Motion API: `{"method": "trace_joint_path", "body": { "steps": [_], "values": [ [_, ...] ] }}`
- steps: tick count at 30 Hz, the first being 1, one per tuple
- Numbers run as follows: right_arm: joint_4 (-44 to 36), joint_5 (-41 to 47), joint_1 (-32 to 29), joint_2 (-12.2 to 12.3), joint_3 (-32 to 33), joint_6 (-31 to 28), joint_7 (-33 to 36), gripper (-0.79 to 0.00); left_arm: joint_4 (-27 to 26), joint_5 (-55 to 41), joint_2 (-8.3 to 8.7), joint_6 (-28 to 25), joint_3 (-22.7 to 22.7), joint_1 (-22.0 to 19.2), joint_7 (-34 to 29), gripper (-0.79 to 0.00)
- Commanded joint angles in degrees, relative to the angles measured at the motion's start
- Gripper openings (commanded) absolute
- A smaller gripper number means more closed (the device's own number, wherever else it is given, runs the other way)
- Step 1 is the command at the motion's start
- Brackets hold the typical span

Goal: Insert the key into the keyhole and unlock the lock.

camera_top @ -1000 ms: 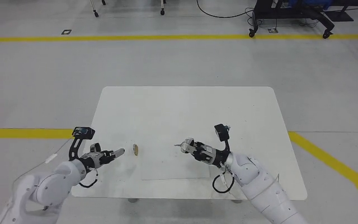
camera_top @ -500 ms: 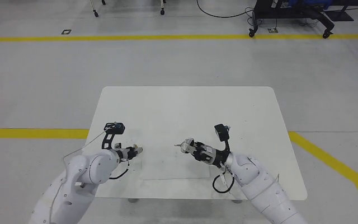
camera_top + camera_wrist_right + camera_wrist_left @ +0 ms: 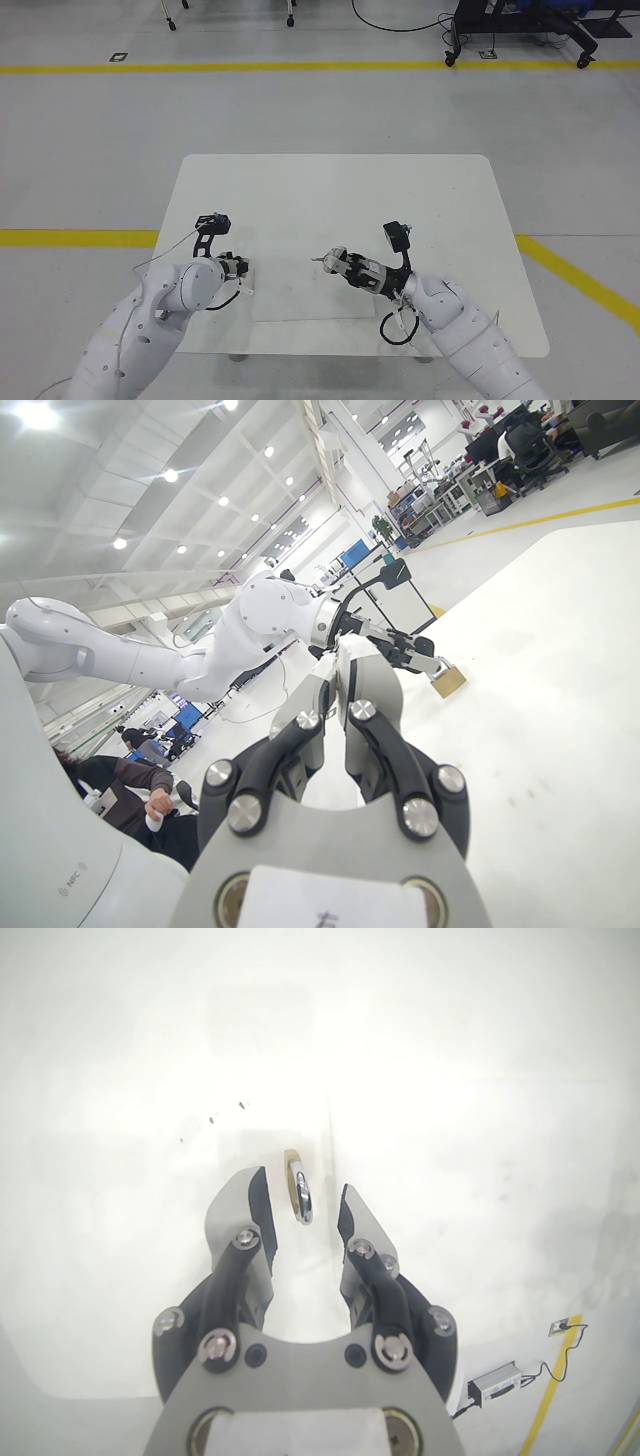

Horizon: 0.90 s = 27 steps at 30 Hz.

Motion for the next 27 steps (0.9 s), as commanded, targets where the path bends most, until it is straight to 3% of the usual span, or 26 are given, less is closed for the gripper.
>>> {"method": "trace_joint_path", "body": {
  "steps": [1, 5, 9, 11, 12, 15, 21, 27],
  "values": [
    [0.0, 0.0, 0.0, 0.0, 0.0, 0.0, 0.0, -0.785, 0.8, 0.0, -0.21, -0.1, 0.4, -0.5, 0.0, -0.474],
    [0.0, 0.0, 0.0, 0.0, 0.0, 0.0, 0.0, -0.785, 2.4, -0.1, -0.62, -0.5, 0.9, -1.3, 0.2, -0.554],
    [0.0, 0.0, 0.0, 0.0, 0.0, 0.0, 0.0, -0.785, 4.3, -0.3, -1.04, -0.7, 1.5, -2.2, 0.0, -0.563],
    [0.0, 0.0, 0.0, 0.0, 0.0, 0.0, 0.0, -0.785, 5.0, -0.7, -1.25, -0.9, 1.7, -2.5, 0.1, -0.674],
    [0.0, 0.0, 0.0, 0.0, 0.0, 0.0, 0.0, -0.785, 5.3, -0.9, -1.33, -1.1, 1.7, -2.6, 0.2, -0.785],
    [0.0, 0.0, 0.0, 0.0, 0.0, 0.0, 0.0, -0.785, 5.5, -3.2, -1.48, -3.2, 1.2, -2.4, 0.2, -0.785],
    [0.0, 0.0, 0.0, 0.0, 0.0, 0.0, 0.0, -0.785, 3.1, -15.1, -0.83, -14.1, -5.5, 1.1, 2.5, -0.785],
    [0.0, 0.0, 0.0, 0.0, 0.0, 0.0, 0.0, -0.785, 0.9, -35.5, 0.11, -30.2, -14.8, 7.0, 1.8, -0.785]
  ]
}}
